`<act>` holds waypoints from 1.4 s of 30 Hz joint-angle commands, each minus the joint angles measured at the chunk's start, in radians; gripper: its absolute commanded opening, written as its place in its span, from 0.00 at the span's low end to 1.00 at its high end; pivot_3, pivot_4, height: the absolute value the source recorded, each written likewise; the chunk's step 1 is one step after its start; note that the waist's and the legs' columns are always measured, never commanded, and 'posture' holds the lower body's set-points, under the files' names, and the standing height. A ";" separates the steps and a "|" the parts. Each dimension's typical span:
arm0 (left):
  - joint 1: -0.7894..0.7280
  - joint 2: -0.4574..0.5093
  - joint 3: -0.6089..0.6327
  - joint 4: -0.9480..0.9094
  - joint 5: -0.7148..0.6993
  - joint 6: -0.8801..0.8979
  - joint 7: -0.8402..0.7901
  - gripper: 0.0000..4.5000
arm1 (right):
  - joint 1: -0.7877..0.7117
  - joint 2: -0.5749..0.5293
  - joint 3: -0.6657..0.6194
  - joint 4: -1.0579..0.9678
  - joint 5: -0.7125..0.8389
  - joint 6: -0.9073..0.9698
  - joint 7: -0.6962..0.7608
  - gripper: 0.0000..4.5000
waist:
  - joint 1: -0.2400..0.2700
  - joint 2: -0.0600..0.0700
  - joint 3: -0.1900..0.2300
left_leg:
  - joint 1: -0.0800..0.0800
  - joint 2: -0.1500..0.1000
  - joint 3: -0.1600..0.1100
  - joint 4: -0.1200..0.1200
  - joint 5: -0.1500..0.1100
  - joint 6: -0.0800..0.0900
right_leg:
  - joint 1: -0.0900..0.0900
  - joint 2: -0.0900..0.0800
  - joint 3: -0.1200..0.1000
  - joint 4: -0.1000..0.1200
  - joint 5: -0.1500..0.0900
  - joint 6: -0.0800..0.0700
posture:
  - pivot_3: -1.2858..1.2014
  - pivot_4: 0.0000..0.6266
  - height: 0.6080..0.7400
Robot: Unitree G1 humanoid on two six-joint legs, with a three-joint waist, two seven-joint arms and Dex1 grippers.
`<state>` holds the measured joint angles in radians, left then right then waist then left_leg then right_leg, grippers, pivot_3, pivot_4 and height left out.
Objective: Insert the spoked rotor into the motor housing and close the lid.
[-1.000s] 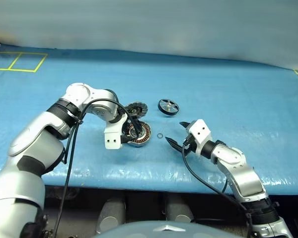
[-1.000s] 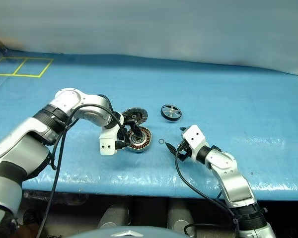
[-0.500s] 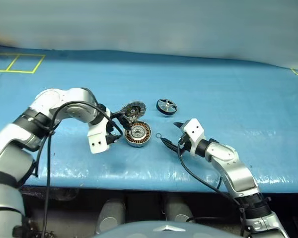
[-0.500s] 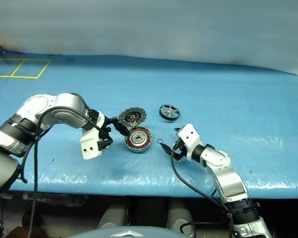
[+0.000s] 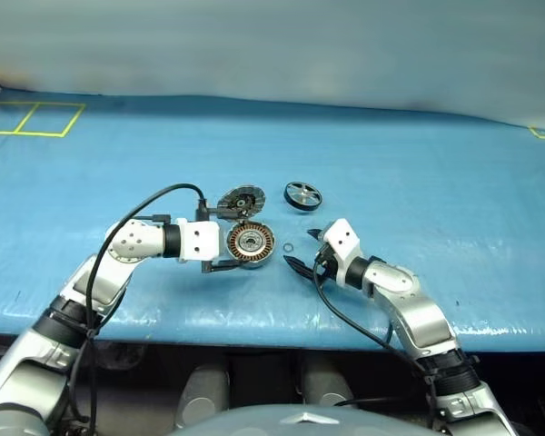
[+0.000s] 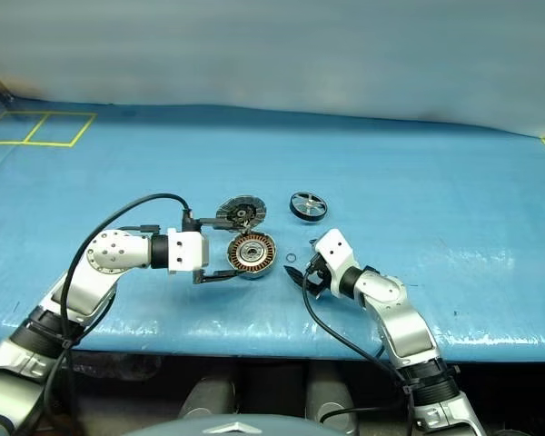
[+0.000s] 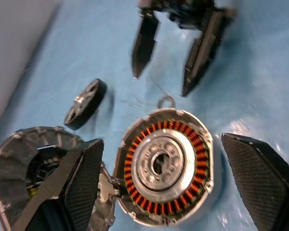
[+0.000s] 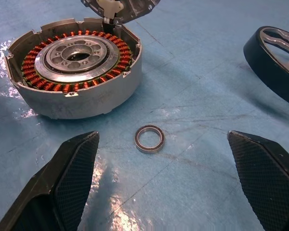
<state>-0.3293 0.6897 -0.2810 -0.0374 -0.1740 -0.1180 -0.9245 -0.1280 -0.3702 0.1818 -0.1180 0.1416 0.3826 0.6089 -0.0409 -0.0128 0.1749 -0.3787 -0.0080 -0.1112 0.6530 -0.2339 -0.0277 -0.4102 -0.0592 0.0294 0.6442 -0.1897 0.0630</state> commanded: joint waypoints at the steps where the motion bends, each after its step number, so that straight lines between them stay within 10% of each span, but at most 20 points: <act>1: 0.068 -0.043 0.104 -0.030 -0.088 0.020 0.038 0.94 | -0.007 0.020 -0.008 -0.019 0.010 0.007 -0.016 1.00 | -0.003 0.000 0.000 | 0.000 0.000 0.000 0.000 0.000 0.000 | 0.000 0.000 0.000 0.000 0.000 0.000 | 0.52 0.24 1.00; 17: 0.292 -0.234 0.247 0.034 -0.149 -0.066 0.122 0.94 | -0.064 0.088 0.021 0.069 -0.038 0.093 -0.086 1.00 | 0.005 0.000 0.000 | 0.000 0.000 0.001 -0.002 0.000 0.000 | 0.000 0.000 0.000 -0.002 -0.001 -0.001 | 0.52 0.24 1.00; 30: 0.347 -0.265 0.280 0.027 -0.194 -0.040 0.098 0.95 | -0.045 0.066 0.040 0.047 -0.070 0.143 -0.108 0.16 | 0.005 -0.001 -0.001 | 0.000 0.000 0.001 -0.002 0.000 -0.001 | 0.000 -0.001 0.000 -0.002 -0.001 -0.001 | 0.52 0.24 1.00; 42: 0.384 -0.277 0.261 0.022 -0.174 -0.069 0.055 0.95 | -0.097 0.035 0.050 -0.119 -0.032 0.154 -0.036 0.16 | 0.004 0.000 -0.001 | -0.002 0.000 0.002 -0.007 0.000 -0.001 | -0.003 -0.001 0.000 -0.007 -0.001 -0.001 | 0.52 0.24 1.00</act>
<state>0.0585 0.4152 -0.0192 0.0204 -0.3535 -0.1615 -0.8686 -0.1997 -0.3356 0.2254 -0.1761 0.0930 0.5368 0.5577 -0.0373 -0.0132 0.1740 -0.3808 -0.0078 -0.1095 0.6461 -0.2343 -0.0284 -0.4135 -0.0603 0.0293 0.6372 -0.1907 0.0618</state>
